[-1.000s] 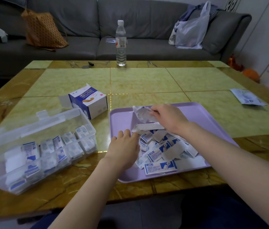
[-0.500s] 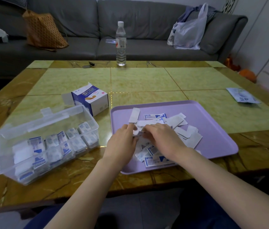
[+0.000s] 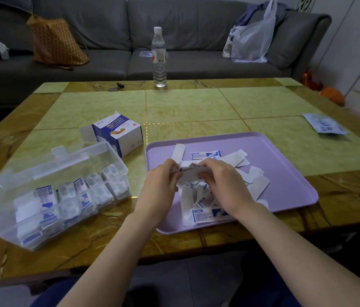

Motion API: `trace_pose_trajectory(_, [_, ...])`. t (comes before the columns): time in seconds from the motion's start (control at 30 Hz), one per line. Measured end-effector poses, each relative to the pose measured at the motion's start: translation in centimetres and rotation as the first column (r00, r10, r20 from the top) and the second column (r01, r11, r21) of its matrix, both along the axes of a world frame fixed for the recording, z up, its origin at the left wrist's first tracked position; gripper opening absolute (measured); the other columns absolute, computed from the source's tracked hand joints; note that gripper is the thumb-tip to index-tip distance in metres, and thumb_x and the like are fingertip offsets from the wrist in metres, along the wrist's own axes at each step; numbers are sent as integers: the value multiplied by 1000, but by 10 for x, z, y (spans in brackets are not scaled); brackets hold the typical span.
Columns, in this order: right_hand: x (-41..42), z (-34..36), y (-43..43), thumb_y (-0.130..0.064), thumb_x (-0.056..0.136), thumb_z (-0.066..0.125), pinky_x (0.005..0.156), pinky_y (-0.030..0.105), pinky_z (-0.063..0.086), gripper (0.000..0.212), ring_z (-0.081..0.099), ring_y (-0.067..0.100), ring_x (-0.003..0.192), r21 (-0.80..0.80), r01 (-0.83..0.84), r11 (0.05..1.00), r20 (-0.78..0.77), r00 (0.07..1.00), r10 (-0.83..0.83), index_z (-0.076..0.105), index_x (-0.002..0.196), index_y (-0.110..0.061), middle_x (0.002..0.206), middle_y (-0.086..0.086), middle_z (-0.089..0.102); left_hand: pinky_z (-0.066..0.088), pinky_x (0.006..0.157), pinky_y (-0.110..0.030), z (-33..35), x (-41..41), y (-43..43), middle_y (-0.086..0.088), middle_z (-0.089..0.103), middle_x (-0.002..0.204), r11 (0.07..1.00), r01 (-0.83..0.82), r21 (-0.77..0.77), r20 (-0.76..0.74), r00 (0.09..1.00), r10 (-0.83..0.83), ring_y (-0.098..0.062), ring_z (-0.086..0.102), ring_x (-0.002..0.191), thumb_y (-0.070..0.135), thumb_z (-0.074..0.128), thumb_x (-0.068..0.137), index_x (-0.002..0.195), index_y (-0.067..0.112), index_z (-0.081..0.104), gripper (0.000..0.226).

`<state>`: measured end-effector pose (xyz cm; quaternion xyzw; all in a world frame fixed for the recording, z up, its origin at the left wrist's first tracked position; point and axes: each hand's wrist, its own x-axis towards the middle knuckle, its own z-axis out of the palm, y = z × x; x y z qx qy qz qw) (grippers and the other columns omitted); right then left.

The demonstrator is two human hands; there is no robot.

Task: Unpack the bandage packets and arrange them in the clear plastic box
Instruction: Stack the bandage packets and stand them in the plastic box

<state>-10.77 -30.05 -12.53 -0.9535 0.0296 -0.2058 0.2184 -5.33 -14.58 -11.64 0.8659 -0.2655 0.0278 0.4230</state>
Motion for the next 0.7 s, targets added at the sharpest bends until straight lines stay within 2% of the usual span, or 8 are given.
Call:
trace_pose_trajectory(0.13, [-2, 4, 0, -20, 92, 58, 59, 28, 38, 7, 52, 19, 70, 24, 32, 999, 87, 996, -34, 61, 93, -15, 78, 0, 62, 50, 66, -43, 5, -2, 1, 1, 57, 67, 997, -27, -75, -21, 999, 26, -21, 61, 62, 12, 46, 96, 85, 12, 51, 13])
trace_pose_trajectory(0.23, [-1, 6, 0, -21, 92, 57, 58, 26, 41, 9, 54, 14, 69, 76, 50, 996, 118, 991, -59, 63, 90, -15, 78, -3, 64, 50, 65, -39, 4, -1, 4, 1, 55, 70, 998, -40, -48, -20, 999, 39, -20, 60, 63, 12, 43, 98, 87, 13, 52, 14])
trace_pose_trajectory(0.33, [-3, 6, -3, -18, 92, 57, 54, 11, 35, 5, 50, 0, 63, 130, 64, 989, 103, 992, -78, 61, 92, -14, 77, -13, 58, 47, 60, -28, 2, 0, 6, 0, 56, 72, 998, -65, -22, -34, 997, 64, -12, 59, 60, 14, 41, 98, 89, 15, 52, 14])
trace_pose_trajectory(0.4, [-4, 6, -2, -16, 91, 59, 51, 8, 33, 4, 48, -8, 59, 141, 65, 988, 112, 990, -81, 59, 93, -13, 74, -19, 52, 46, 57, -23, 2, -1, 6, 4, 56, 70, 997, -75, -34, -69, 995, 72, -7, 59, 58, 14, 42, 98, 91, 14, 53, 14])
trace_pose_trajectory(0.5, [-4, 7, 1, -15, 89, 62, 58, 10, 43, 5, 60, -2, 70, 162, -12, 987, 175, 985, -17, 59, 92, -12, 79, -13, 60, 49, 59, -24, 3, -3, 6, 4, 58, 71, 995, -88, -47, -119, 990, 82, -5, 58, 56, 12, 42, 98, 96, 12, 55, 14])
trace_pose_trajectory(0.57, [-4, 6, 4, -11, 87, 64, 66, 24, 51, 6, 63, 9, 81, 131, -70, 989, 186, 982, 45, 61, 92, -13, 87, -7, 65, 48, 53, -17, 4, -4, 5, 0, 60, 73, 989, -105, -102, -168, 982, 87, -4, 58, 51, 11, 42, 98, 95, 11, 56, 14])
trace_pose_trajectory(0.63, [-5, 3, 6, -8, 83, 66, 67, 25, 48, 11, 62, 15, 84, 60, -94, 994, 148, 985, 84, 62, 91, -14, 91, -4, 64, 49, 52, -15, 6, -4, 5, 2, 63, 74, 976, -121, -182, -234, 969, 76, -5, 61, 49, 10, 42, 98, 96, 12, 56, 14])
trace_pose_trajectory(0.7, [-5, 1, 8, -6, 78, 69, 63, 25, 44, 16, 61, 18, 82, -20, -96, 995, 112, 989, 98, 63, 90, -16, 92, -3, 63, 55, 60, -23, 8, -4, 5, 6, 64, 76, 962, -127, -243, -305, 951, 48, -9, 65, 54, 10, 42, 98, 98, 12, 57, 15])
